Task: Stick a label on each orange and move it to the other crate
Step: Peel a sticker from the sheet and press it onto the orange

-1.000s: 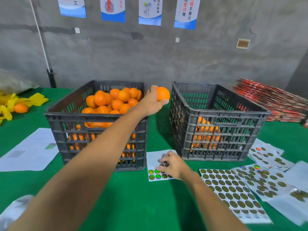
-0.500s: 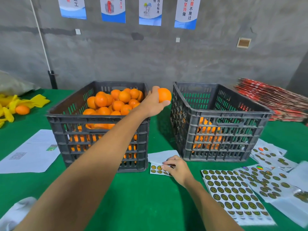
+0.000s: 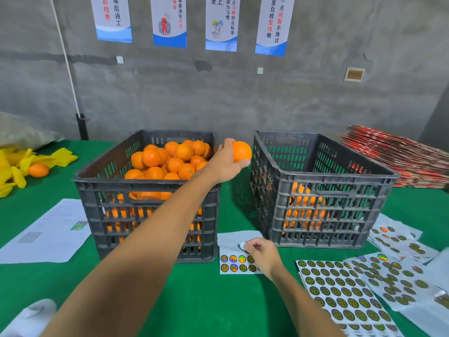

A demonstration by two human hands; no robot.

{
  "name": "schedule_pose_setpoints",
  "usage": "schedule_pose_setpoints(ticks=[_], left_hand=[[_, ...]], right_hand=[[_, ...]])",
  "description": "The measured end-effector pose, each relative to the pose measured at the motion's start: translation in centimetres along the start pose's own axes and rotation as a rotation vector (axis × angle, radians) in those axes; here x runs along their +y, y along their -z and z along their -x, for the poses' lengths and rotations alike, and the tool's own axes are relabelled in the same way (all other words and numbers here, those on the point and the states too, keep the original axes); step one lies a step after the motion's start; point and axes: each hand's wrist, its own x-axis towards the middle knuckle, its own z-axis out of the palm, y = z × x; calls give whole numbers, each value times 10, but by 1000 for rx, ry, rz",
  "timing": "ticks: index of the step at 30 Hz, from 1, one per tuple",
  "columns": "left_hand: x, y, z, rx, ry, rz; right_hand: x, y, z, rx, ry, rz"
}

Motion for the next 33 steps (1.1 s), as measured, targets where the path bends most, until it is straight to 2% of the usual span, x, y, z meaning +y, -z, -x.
schedule_pose_setpoints(ticks=[4,9,12,15,19,25,31,33], left_hand=[[-3,-1,-3,14,-21,5],[-6,-1,-2,57,-106,36],[-8,-1,-3,112,-124,44],[-8,-1,-4,147,-92,98],[-8,2,-6,117,-71,261],[3,5,-5,82,1,617],[2,8,-7,80,50,743],[-1,8,-7,85,52,758]], right_hand=[[-22,-2,-3,133,38,7],[-113,13,-18,412,330,-138],[-168,35,-23,617,520,-128],[-207,52,-23,717,668,-138],[-226,56,-23,681,789,69],[-215,49,-27,618,871,322],[-211,53,-27,642,904,571],[-209,53,-28,578,876,527]])
